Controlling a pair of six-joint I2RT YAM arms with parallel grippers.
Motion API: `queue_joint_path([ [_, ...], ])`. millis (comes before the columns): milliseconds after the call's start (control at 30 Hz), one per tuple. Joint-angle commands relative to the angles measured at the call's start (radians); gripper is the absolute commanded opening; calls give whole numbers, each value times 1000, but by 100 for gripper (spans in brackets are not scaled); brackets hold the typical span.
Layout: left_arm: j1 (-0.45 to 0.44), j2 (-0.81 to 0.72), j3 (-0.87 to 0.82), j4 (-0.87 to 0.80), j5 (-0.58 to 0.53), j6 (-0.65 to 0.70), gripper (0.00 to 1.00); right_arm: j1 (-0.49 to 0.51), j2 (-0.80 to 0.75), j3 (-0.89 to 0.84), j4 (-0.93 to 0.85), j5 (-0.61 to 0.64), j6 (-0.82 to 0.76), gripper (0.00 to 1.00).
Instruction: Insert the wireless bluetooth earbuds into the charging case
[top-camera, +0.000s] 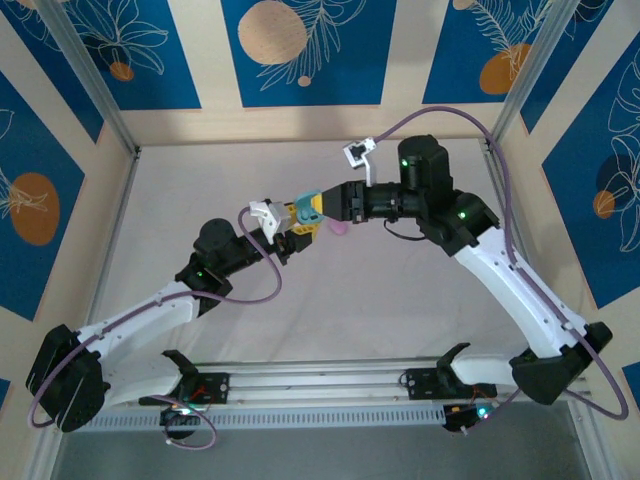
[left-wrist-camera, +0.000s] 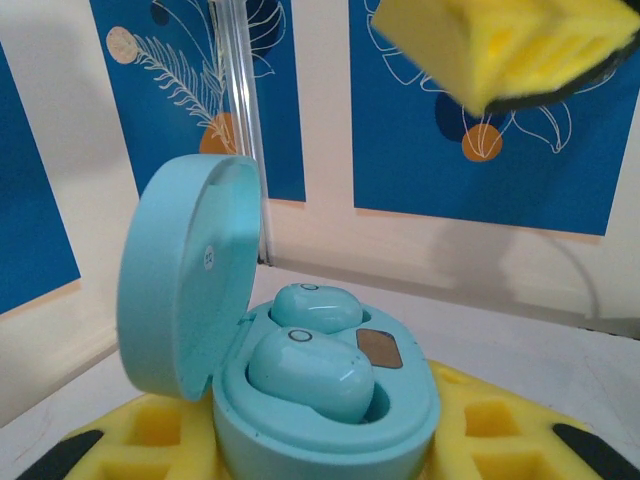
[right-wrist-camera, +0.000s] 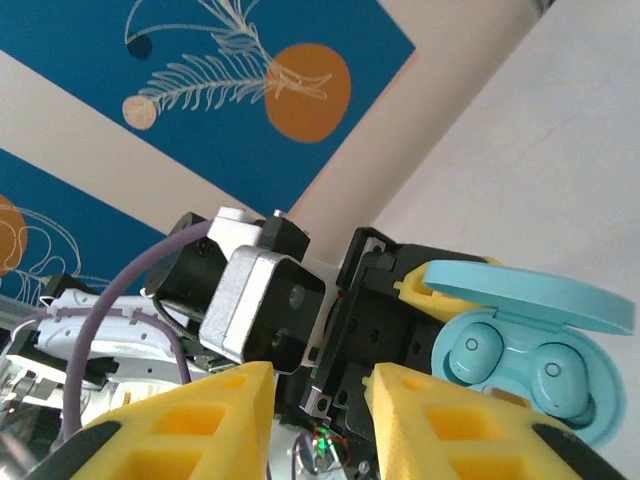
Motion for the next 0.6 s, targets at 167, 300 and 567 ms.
queue_joint_path([
  [167, -12, -12, 45, 52, 50, -1, 35, -86, -62, -35, 44, 46, 26, 35],
  [300, -15, -2, 54, 52, 80, -6, 35, -115, -48, -26, 13, 40, 61, 37],
  [567, -25, 18, 80, 22, 116, 15, 35, -154, 32, 47, -108, 39, 83, 40],
])
